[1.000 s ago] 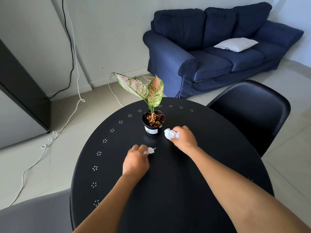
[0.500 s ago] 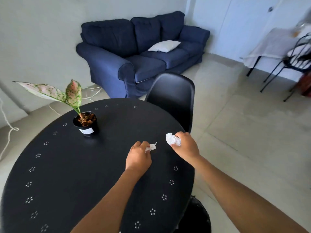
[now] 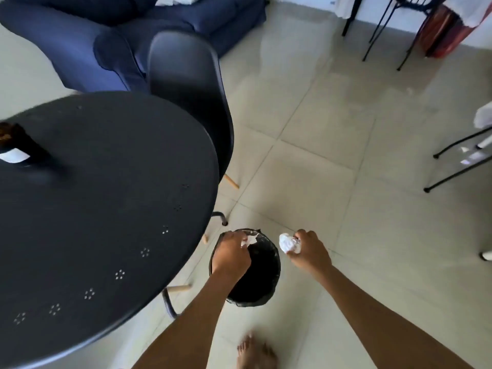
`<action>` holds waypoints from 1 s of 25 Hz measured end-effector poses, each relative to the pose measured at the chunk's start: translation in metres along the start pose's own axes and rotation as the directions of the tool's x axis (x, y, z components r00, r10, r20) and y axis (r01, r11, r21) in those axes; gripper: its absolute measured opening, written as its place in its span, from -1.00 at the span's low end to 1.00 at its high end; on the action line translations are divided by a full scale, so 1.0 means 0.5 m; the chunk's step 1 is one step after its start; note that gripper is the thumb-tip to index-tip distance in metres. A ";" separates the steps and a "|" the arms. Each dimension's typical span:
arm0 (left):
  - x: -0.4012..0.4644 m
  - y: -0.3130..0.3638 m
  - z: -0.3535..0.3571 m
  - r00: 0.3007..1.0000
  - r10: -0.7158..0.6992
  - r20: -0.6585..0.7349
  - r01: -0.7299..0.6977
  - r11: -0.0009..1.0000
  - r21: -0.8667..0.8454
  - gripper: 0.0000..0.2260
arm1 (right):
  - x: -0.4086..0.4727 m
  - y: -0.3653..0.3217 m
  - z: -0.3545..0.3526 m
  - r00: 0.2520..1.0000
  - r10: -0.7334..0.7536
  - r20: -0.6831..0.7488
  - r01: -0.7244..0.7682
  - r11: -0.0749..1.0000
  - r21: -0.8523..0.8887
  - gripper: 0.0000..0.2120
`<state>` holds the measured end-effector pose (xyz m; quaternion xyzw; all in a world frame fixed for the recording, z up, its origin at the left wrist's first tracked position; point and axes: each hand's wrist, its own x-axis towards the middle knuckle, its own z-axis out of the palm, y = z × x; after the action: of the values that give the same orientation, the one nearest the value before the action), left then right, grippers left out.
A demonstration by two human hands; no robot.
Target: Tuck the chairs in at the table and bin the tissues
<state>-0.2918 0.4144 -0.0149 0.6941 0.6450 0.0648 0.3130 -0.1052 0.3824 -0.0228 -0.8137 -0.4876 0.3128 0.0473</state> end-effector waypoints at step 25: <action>0.186 -0.334 0.470 0.938 -0.311 0.156 0.324 0.943 -0.070 -0.62 | 0.179 0.304 0.604 0.912 -0.390 0.129 0.410 0.842 -0.351 -0.47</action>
<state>-0.3037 0.4145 -0.3174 0.5681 0.7208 -0.0061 0.3970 -0.1274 0.3080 -0.3637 -0.6796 -0.6977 0.2195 -0.0557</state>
